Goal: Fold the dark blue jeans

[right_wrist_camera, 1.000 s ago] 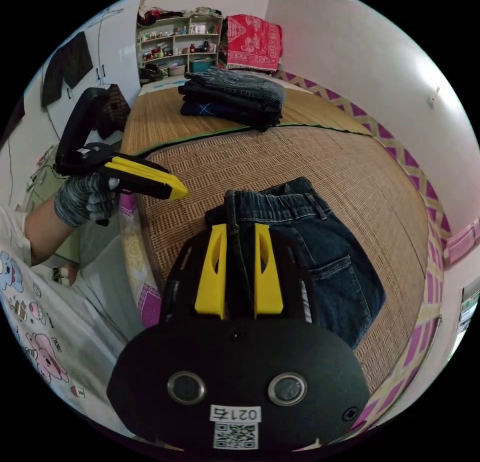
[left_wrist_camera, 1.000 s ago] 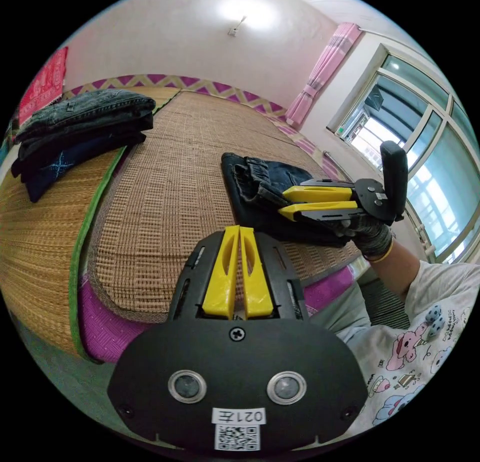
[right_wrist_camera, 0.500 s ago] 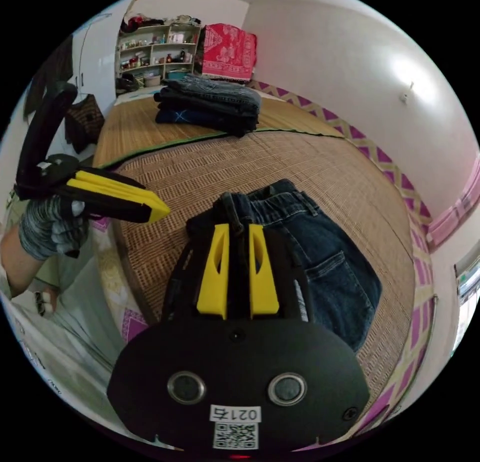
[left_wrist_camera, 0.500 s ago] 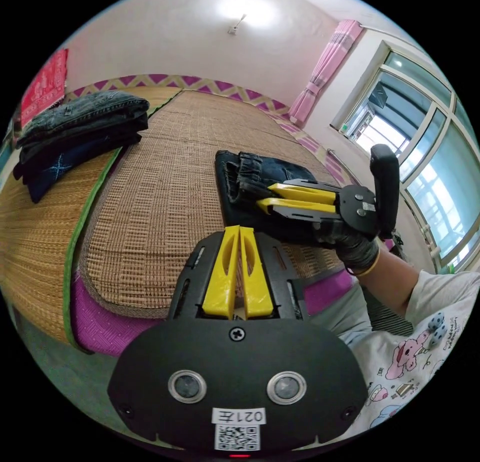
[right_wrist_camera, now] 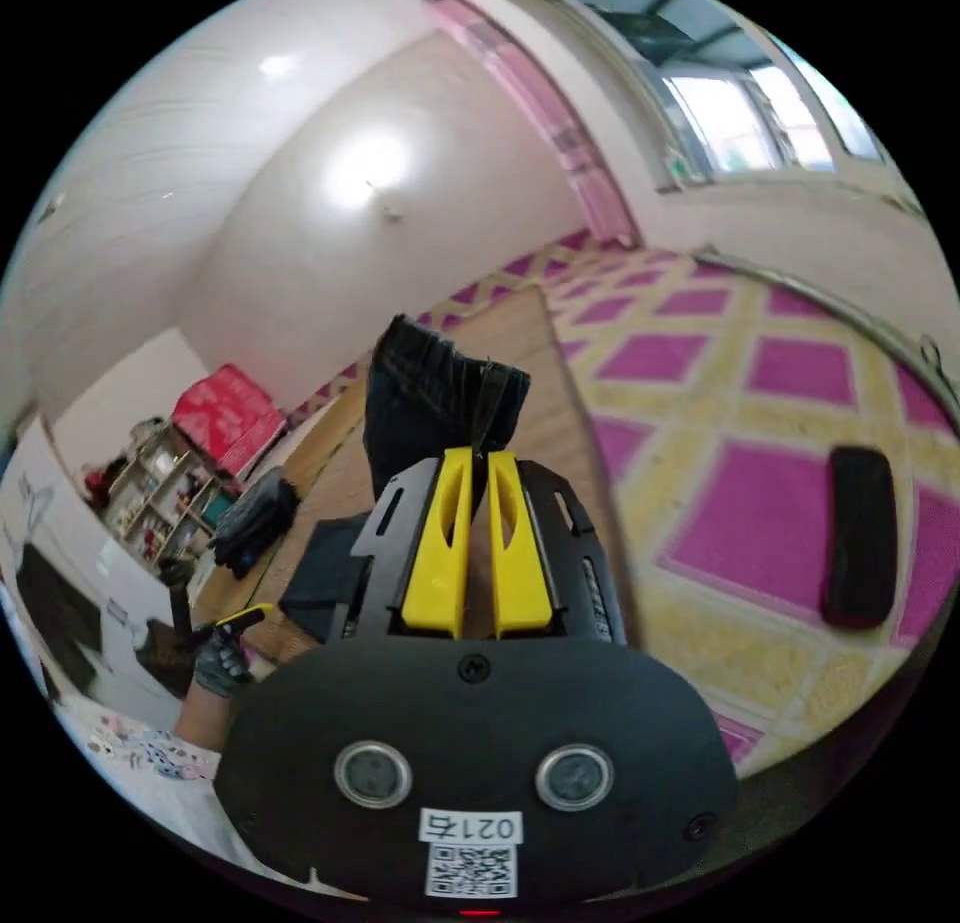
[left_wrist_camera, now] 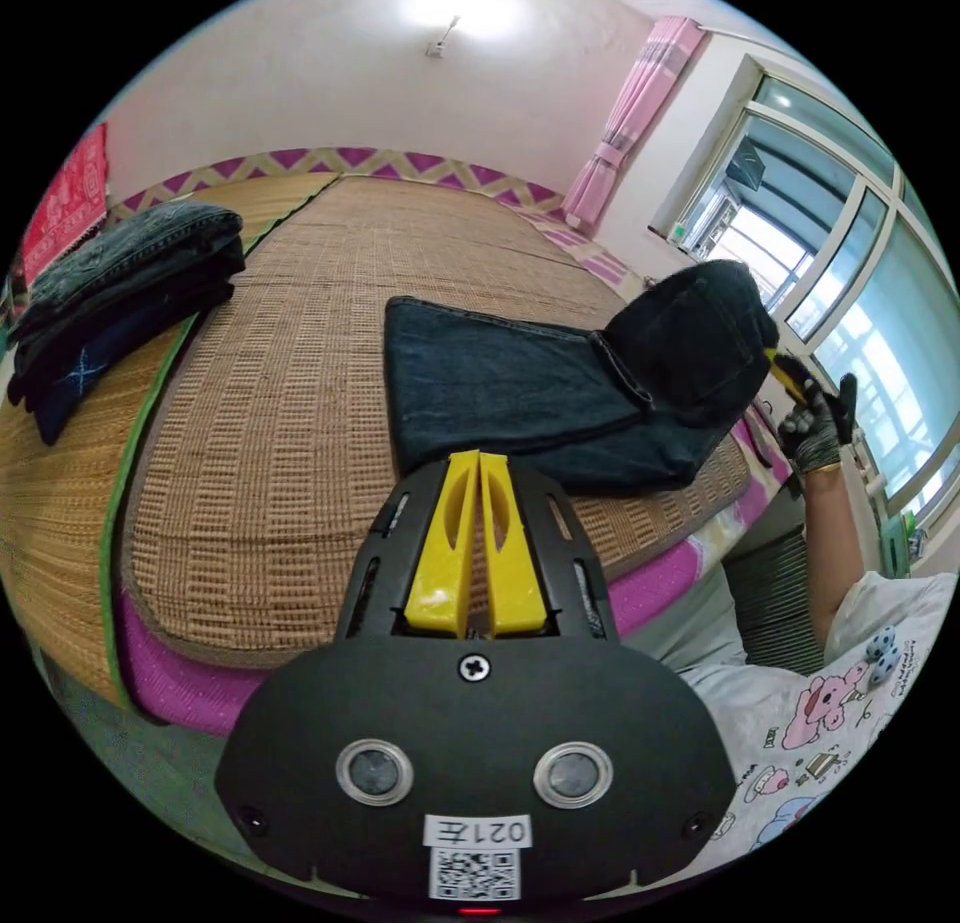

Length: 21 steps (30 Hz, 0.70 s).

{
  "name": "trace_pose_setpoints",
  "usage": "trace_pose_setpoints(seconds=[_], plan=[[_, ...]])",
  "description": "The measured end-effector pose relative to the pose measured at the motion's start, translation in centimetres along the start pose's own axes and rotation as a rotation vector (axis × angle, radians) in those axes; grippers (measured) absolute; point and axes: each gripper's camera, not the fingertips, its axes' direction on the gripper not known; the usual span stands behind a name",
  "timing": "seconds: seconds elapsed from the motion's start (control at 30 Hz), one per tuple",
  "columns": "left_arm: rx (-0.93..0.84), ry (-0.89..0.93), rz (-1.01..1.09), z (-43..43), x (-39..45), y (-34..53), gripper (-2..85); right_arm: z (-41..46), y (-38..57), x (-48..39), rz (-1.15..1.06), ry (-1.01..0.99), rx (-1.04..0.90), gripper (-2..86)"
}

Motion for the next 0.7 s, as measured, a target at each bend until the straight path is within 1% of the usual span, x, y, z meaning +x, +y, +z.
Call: trace_pose_setpoints(seconds=[0.03, 0.07, 0.1, 0.17, 0.2, 0.23, 0.27, 0.3, 0.4, 0.43, 0.53, 0.63, 0.7], plan=[[-0.001, 0.005, 0.004, 0.3, 0.4, -0.1, -0.9, 0.8, 0.6, 3.8, 0.080, -0.011, -0.066, 2.4], [-0.003, 0.011, 0.016, 0.8, 1.3, -0.2, -0.9, 1.3, 1.1, 5.5, 0.125, -0.019, -0.103, 2.7], [-0.006, 0.018, 0.035, 1.2, 2.3, -0.4, -0.9, 1.9, 2.2, 8.5, 0.223, -0.021, -0.158, 3.1], [-0.015, 0.016, 0.074, 1.9, 4.0, -0.6, -0.8, 0.5, 3.7, 10.1, 0.274, -0.039, -0.115, 3.1], [-0.017, 0.012, 0.106, 2.3, 5.2, -0.8, -0.7, -1.5, 4.1, 9.4, 0.261, 0.039, -0.025, 3.0], [-0.017, 0.014, 0.127, 2.5, 5.9, -0.9, -0.6, -3.0, 3.9, 7.4, 0.186, 0.116, 0.044, 3.1], [-0.018, 0.016, 0.172, 3.1, 7.3, -1.3, -0.3, -3.3, 3.7, 6.1, 0.138, 0.138, 0.066, 3.1], [-0.023, 0.022, 0.221, 3.8, 8.9, -1.8, 0.3, -3.1, 2.9, 3.6, 0.036, 0.153, 0.070, 3.7], [-0.045, 0.060, 0.359, 6.5, 13.3, -3.7, 4.3, 1.3, 0.9, -3.2, -0.249, 0.097, -0.058, 5.9], [-0.049, 0.062, 0.382, 7.2, 14.2, -4.1, 4.9, 3.9, 0.6, -6.0, -0.367, 0.116, -0.116, 6.7], [-0.091, 0.056, 0.455, 11.1, 18.0, -5.9, 6.7, 10.2, 1.0, -11.6, -0.586, 0.188, -0.242, 7.8], [-0.113, 0.004, 0.495, 14.3, 20.6, -6.8, 8.6, 14.8, 1.8, -14.6, -0.692, 0.285, -0.311, 8.5], [-0.119, -0.007, 0.515, 15.7, 21.8, -7.0, 9.8, 16.5, 2.3, -15.3, -0.718, 0.330, -0.332, 8.7]])
